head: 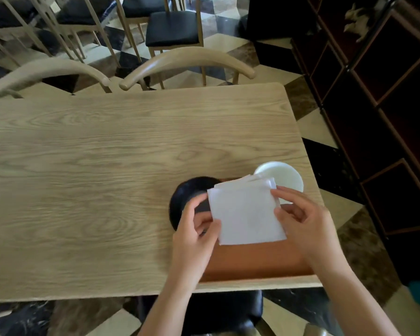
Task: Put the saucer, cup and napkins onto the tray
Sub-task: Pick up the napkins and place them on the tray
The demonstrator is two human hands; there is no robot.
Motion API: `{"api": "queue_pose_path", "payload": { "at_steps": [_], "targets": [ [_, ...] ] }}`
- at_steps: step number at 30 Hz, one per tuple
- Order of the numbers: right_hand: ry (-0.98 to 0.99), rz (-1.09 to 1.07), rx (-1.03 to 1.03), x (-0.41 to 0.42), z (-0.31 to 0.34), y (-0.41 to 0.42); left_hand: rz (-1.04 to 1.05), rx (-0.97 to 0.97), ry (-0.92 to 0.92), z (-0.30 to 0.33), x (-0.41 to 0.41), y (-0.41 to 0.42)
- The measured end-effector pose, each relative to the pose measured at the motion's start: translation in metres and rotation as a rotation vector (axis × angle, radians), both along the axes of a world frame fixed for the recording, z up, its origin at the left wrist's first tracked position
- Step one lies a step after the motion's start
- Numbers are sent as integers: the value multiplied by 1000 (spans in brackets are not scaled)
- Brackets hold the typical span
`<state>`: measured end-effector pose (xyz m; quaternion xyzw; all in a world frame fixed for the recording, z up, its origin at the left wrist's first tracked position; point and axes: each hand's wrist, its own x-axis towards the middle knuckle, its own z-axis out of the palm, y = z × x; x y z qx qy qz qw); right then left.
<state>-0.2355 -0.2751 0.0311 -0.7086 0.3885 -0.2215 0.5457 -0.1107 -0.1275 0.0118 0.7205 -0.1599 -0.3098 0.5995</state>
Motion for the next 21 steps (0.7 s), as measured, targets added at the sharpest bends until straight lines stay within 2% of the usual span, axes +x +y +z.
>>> {"api": "queue_pose_path", "payload": {
  "at_steps": [5,8,13,21],
  "targets": [
    [123,110,33,-53,-28,6,-88,146,-376,-20,-47,2],
    [215,159,36,-72,-48,6,-211,170,-339,-37,-60,3],
    [379,192,-112,-78,-77,-1,-290,243,-424,-55,-71,-6],
    [459,231,-384,-84,-90,-3,-330,350,-530,-71,-86,-15]
  ]
}}
